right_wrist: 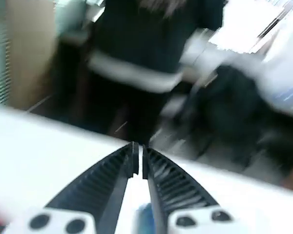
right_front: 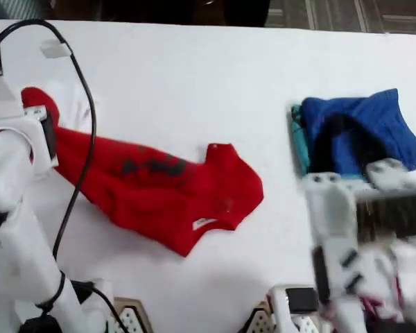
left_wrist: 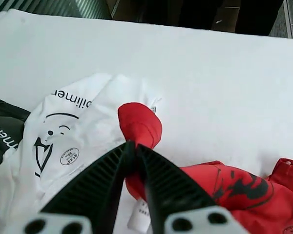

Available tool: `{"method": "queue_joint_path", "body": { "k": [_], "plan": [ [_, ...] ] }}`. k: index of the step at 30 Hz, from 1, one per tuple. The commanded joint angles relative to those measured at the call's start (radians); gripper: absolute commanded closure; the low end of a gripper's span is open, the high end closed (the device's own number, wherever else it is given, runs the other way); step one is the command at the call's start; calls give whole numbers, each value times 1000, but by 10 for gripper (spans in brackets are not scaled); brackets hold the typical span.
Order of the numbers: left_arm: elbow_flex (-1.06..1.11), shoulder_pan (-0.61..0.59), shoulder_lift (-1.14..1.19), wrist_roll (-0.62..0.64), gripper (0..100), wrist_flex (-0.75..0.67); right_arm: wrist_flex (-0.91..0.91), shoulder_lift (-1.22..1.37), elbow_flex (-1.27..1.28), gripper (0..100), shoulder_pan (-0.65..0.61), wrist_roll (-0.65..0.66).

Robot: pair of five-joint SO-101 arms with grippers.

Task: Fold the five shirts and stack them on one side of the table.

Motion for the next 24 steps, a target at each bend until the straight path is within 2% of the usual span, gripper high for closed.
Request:
{"method": "queue_joint_path", "body": {
  "k": [1, 5, 8, 13, 17, 24],
  "plan": [
    [117, -9, -5, 5, 973, -78, 24, 85, 233, 941, -154, -41],
    [268, -11, -6, 3, 973, -163, -35, 239, 502, 827, -292, -46],
    [343, -11, -6, 3, 973, -216, -124, 377, 577, 765, -318, -38],
    [397, -11, -6, 3, 973, -252, -225, 622, 582, 759, -332, -38],
    [400, -11, -6, 3, 973, -250, -240, 788, 562, 759, -383, -40],
    [400, -11, -6, 3, 973, -250, -239, 1058, 417, 759, -384, -38]
  ]
}}
